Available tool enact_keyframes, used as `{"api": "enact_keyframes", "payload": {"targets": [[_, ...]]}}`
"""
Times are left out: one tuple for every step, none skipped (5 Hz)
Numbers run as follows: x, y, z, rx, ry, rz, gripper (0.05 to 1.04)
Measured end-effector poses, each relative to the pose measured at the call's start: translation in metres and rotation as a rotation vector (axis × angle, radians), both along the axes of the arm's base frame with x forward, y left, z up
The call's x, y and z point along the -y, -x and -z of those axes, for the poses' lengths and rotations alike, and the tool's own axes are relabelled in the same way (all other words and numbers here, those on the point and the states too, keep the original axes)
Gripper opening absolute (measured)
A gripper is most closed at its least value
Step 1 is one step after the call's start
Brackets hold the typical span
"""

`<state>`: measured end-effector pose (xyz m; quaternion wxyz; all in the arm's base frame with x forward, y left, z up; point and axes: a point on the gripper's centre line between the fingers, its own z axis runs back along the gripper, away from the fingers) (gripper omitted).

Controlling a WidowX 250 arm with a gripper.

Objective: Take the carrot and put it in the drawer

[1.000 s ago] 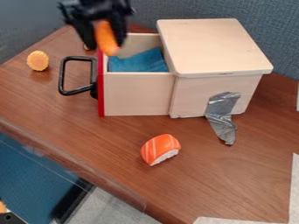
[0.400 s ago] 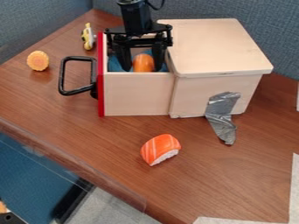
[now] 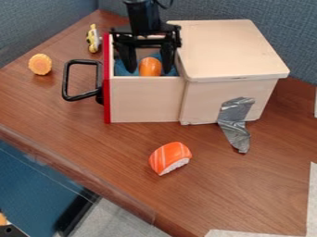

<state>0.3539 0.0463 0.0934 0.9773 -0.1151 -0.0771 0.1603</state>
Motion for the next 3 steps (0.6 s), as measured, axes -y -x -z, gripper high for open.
{"api": "enact_keyframes", "payload": {"targets": [[-0.021, 0.014, -0.02, 0.004, -0.053, 0.006, 1.001], [-0.032, 0.029, -0.019, -0.08, -0.124, 0.051, 1.001], [-0.041, 0.044, -0.035, -0.107, -0.238, 0.108, 1.001]]}}
